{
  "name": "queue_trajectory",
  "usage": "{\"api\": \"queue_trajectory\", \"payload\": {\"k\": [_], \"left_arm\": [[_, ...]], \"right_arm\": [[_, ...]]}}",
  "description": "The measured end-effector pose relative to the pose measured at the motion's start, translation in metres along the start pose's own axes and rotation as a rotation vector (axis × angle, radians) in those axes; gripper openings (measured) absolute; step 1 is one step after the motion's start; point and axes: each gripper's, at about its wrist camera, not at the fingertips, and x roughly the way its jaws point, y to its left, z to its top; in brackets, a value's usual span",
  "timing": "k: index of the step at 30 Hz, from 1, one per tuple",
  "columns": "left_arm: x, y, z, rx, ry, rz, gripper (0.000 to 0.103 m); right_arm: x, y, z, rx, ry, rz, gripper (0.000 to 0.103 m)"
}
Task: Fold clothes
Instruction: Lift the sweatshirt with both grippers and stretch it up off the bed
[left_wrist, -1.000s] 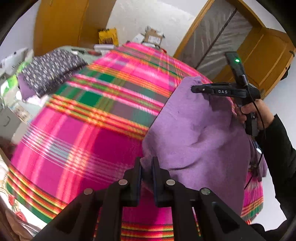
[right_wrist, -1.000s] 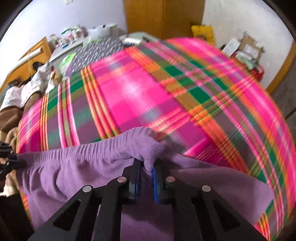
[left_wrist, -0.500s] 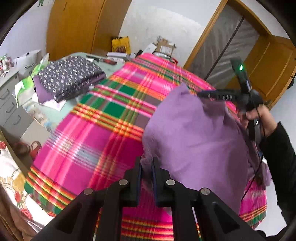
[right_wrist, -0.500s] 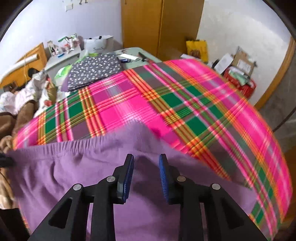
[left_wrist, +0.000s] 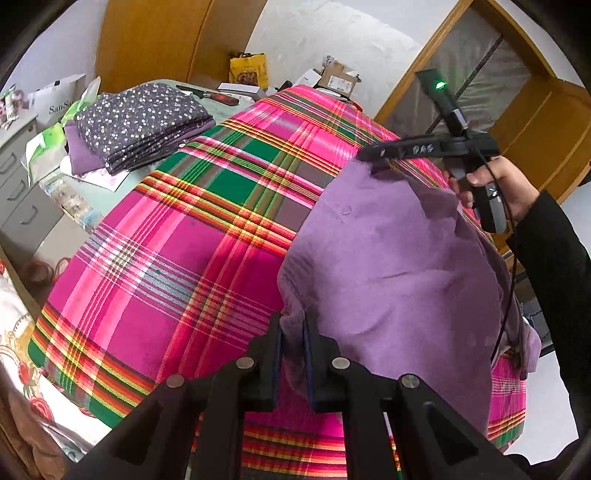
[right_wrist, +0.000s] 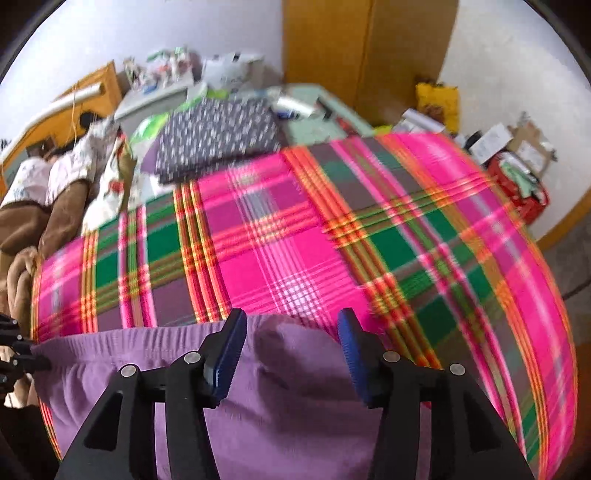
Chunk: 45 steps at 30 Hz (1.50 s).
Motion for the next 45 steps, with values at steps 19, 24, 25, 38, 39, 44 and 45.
{"api": "queue_trajectory", "payload": {"k": [19,24,25,38,39,44,45], "left_arm": [[-0.033,0.003,0.012,0.032,-0.134,0.043,0.010],[-0.062,0.007,0.030,0.055,-0.241,0.140,0.010],[-0.067,0.011,0.034,0.053,-0.258,0.158,0.010],[-0.075,0.057,0.080,0.034,-0.312,0.278,0.010],[-0.075,0.059,0.082,0.033,-0.313,0.278,0.010],[-0.063,0.072,0.094,0.028,-0.298,0.283,0.010],[-0.058,0.074,0.096,0.026,-0.291,0.285,0.010]], "right_arm": [[-0.037,0.027,-0.010,-0.052,-0.135,-0.086,0.010],[-0.066,0.049,0.026,-0.093,-0.288,-0.172,0.010],[-0.071,0.053,0.035,-0.102,-0.308,-0.181,0.010],[-0.058,0.084,0.129,-0.148,-0.417,-0.247,0.010],[-0.056,0.085,0.135,-0.146,-0.420,-0.249,0.010],[-0.034,0.082,0.156,-0.140,-0.411,-0.259,0.009],[-0.029,0.082,0.159,-0.139,-0.406,-0.259,0.009]]}}
